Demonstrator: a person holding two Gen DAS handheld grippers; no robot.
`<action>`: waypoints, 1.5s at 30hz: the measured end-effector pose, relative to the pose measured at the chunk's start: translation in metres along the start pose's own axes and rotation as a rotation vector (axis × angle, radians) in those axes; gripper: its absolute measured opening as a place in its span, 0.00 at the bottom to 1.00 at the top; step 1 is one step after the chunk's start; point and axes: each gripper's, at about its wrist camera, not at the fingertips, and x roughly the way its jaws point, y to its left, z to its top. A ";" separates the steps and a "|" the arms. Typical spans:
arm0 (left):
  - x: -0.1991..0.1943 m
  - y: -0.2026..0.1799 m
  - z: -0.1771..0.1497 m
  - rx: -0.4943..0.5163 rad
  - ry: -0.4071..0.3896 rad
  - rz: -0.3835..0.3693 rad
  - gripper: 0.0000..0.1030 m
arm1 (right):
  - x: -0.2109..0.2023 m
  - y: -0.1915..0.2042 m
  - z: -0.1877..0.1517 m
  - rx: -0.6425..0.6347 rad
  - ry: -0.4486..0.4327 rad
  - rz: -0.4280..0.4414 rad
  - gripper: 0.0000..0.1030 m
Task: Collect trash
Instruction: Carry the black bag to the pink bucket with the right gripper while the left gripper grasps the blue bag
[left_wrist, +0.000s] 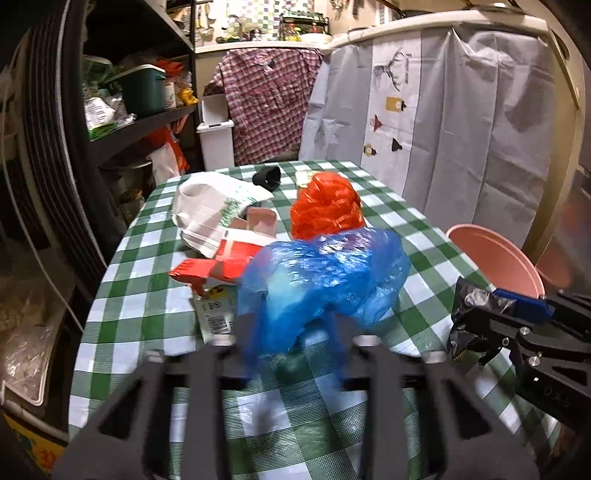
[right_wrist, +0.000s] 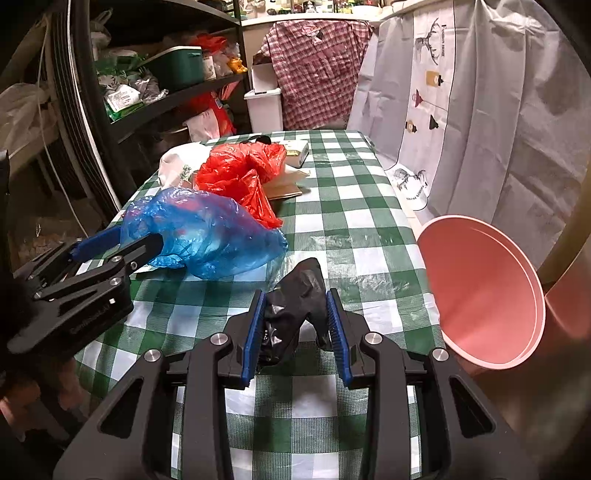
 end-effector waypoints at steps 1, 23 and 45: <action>0.002 -0.001 -0.002 0.004 0.001 0.003 0.13 | 0.002 0.000 0.000 -0.001 0.003 -0.001 0.33; -0.058 0.005 0.038 -0.068 -0.150 -0.010 0.01 | -0.025 -0.013 0.016 0.030 -0.071 -0.007 0.33; -0.092 -0.065 0.122 -0.014 -0.208 -0.191 0.01 | -0.109 -0.090 0.073 0.076 -0.164 -0.028 0.33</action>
